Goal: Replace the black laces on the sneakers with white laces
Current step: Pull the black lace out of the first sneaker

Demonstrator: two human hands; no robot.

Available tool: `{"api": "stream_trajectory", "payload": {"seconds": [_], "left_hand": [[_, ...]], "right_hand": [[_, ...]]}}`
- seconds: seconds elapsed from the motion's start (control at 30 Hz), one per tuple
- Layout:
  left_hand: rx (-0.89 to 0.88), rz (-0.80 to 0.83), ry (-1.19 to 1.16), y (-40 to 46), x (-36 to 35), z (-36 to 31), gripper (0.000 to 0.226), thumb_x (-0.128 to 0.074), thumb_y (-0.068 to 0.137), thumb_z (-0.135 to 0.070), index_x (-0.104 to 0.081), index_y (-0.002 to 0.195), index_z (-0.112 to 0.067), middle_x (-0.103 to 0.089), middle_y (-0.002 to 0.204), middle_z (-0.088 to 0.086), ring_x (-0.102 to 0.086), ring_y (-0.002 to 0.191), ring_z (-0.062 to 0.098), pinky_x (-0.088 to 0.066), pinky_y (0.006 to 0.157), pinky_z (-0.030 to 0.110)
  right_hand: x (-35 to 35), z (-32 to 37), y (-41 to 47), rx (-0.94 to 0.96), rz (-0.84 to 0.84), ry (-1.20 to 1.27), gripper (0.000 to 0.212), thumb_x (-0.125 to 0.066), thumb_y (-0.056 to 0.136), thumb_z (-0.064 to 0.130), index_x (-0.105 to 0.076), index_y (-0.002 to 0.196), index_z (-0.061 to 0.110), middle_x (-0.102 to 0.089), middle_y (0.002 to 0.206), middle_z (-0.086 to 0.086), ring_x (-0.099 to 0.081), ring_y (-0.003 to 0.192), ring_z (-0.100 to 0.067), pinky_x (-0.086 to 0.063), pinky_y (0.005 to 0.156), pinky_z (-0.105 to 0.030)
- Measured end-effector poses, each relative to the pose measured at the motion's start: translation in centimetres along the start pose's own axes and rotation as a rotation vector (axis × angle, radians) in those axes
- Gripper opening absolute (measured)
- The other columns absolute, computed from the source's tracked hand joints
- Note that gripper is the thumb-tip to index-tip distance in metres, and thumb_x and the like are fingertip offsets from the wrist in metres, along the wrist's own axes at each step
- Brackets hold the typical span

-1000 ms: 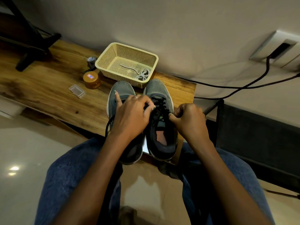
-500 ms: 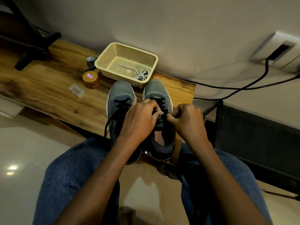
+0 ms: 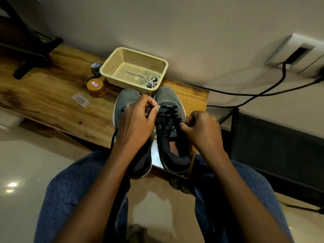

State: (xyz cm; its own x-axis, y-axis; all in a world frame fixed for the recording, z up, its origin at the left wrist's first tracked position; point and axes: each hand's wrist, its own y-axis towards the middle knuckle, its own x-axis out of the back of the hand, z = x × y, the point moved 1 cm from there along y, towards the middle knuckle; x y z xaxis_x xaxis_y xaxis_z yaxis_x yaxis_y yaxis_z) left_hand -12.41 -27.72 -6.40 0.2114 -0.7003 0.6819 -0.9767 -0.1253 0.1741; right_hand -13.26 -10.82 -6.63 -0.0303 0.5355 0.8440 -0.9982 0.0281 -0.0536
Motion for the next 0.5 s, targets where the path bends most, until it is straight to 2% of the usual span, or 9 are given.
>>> {"api": "stream_trajectory", "payload": {"seconds": [0.07,0.1,0.17,0.2,0.27,0.33,0.4,0.5], "left_hand": [[0.012,-0.008,0.071,-0.1,-0.2,-0.1,0.019,-0.060,0.091,-0.029,-0.055,0.108,-0.022,-0.064,0.103,-0.006,-0.058,0.104,0.020,-0.040,0.102,0.048],[0.020,-0.002,0.116,-0.2,-0.3,-0.2,0.025,-0.061,0.090,-0.031,-0.054,0.112,-0.023,-0.063,0.109,-0.003,-0.054,0.110,0.022,-0.032,0.109,0.049],[-0.003,-0.008,0.181,-0.4,-0.7,-0.4,0.031,-0.063,0.087,-0.034,-0.054,0.115,-0.024,-0.060,0.117,-0.001,-0.050,0.115,0.023,-0.024,0.113,0.047],[-0.028,-0.024,0.196,-0.6,-0.8,-0.5,0.031,-0.064,0.085,-0.036,-0.055,0.113,-0.024,-0.059,0.116,-0.001,-0.049,0.113,0.023,-0.027,0.111,0.045],[-0.063,-0.048,0.223,-0.9,-1.1,-1.0,0.028,-0.066,0.082,-0.038,-0.056,0.104,-0.025,-0.057,0.104,-0.003,-0.051,0.103,0.021,-0.034,0.094,0.038],[-0.063,0.004,0.244,-1.1,-1.2,-1.3,0.023,-0.064,0.083,-0.042,-0.055,0.099,-0.027,-0.056,0.089,-0.009,-0.054,0.091,0.017,-0.033,0.080,0.032],[-0.039,0.101,0.249,-1.4,-1.4,-1.3,0.026,-0.063,0.083,-0.047,-0.057,0.100,-0.028,-0.058,0.083,-0.010,-0.058,0.085,0.014,-0.037,0.074,0.030],[-0.017,0.156,0.278,-1.7,-1.6,-1.2,0.033,-0.063,0.083,-0.050,-0.057,0.108,-0.028,-0.065,0.088,-0.009,-0.063,0.087,0.014,-0.043,0.070,0.029]], "right_hand": [[-0.1,0.2,-0.1,0.038,-0.012,-0.022,0.015,-0.070,0.083,0.024,-0.063,0.092,0.015,-0.064,0.095,-0.006,-0.061,0.087,-0.025,-0.052,0.069,-0.038],[-0.1,0.3,-0.1,0.063,-0.010,-0.025,0.020,-0.070,0.083,0.023,-0.062,0.100,0.016,-0.062,0.102,-0.005,-0.060,0.091,-0.024,-0.052,0.071,-0.037],[-0.5,0.6,0.0,0.132,0.012,-0.046,0.029,-0.069,0.083,0.021,-0.060,0.111,0.018,-0.055,0.111,-0.004,-0.057,0.100,-0.024,-0.050,0.074,-0.036],[-0.7,0.7,0.0,0.173,0.030,-0.078,0.032,-0.067,0.084,0.021,-0.059,0.114,0.019,-0.052,0.113,-0.004,-0.053,0.104,-0.023,-0.048,0.075,-0.035],[-1.1,0.9,-0.1,0.238,0.057,-0.149,0.031,-0.065,0.084,0.019,-0.059,0.114,0.018,-0.048,0.115,-0.005,-0.046,0.109,-0.024,-0.045,0.079,-0.037],[-1.3,0.9,-0.1,0.245,0.055,-0.187,0.028,-0.065,0.084,0.020,-0.059,0.111,0.016,-0.048,0.116,-0.007,-0.043,0.110,-0.026,-0.045,0.082,-0.040],[-1.4,1.0,0.0,0.229,0.035,-0.208,0.026,-0.066,0.084,0.023,-0.059,0.108,0.015,-0.048,0.115,-0.007,-0.042,0.110,-0.026,-0.044,0.083,-0.041],[-1.6,1.1,0.1,0.234,0.024,-0.245,0.029,-0.068,0.084,0.025,-0.058,0.109,0.014,-0.049,0.116,-0.007,-0.042,0.111,-0.026,-0.044,0.084,-0.041]]}}
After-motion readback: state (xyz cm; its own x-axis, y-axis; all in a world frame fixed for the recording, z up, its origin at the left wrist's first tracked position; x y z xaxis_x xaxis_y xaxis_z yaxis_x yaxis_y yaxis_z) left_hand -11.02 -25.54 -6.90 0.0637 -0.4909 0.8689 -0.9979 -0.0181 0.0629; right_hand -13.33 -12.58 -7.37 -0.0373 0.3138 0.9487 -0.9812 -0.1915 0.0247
